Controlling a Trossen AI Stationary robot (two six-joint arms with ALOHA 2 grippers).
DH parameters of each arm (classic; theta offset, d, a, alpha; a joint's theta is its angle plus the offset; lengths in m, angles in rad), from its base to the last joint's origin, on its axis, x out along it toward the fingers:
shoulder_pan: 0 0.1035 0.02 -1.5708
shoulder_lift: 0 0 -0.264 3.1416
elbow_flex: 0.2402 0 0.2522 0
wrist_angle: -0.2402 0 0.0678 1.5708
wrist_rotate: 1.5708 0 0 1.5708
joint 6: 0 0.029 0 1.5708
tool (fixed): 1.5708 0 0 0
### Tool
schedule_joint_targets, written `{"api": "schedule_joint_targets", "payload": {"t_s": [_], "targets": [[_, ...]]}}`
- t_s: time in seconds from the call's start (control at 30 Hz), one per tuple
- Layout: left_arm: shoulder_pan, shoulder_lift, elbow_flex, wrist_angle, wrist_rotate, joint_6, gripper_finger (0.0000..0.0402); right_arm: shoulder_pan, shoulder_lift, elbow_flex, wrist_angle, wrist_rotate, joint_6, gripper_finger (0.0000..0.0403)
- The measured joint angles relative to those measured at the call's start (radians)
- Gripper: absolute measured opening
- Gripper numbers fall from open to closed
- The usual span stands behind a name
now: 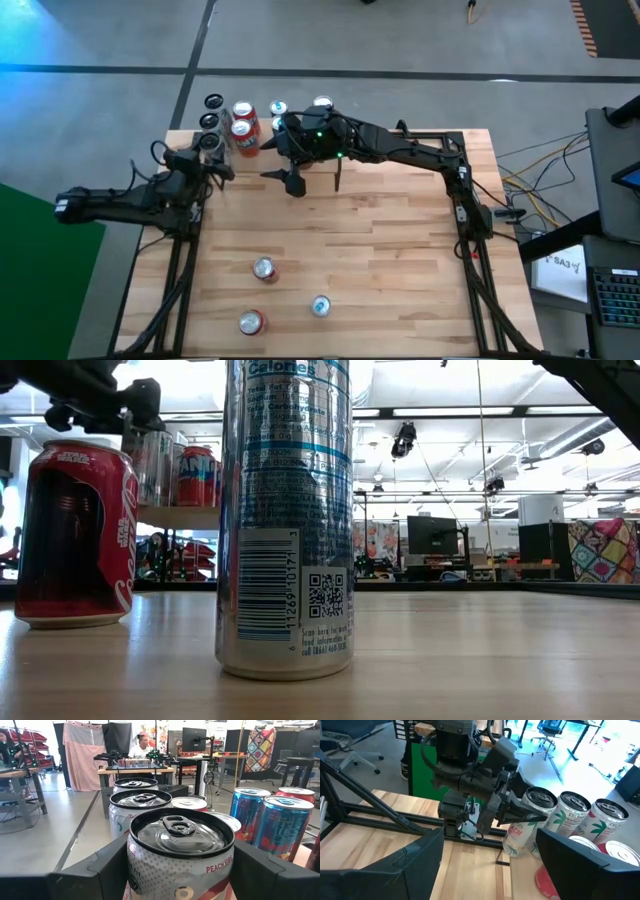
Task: Place canned beverage on shelf
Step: Put the white pink soda can on the shelf aligned with the other white pink soda cans
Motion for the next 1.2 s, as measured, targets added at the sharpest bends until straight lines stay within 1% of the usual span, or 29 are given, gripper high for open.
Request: {"api": "schedule_joint_targets", "payload": {"t_s": [0.37, 1.2], "targets": [[0.027, 0.026, 0.0, 0.003, -0.002, -0.015, 0.026, 0.0, 0.0, 0.0, 0.0, 0.0, 0.0, 0.0306], [0.086, 0.027, 0.0, 0.001, -0.001, -0.048, 0.0261, 0.01, 0.0, 0.0, -0.004, -0.001, -0.008, 0.0306]]}}
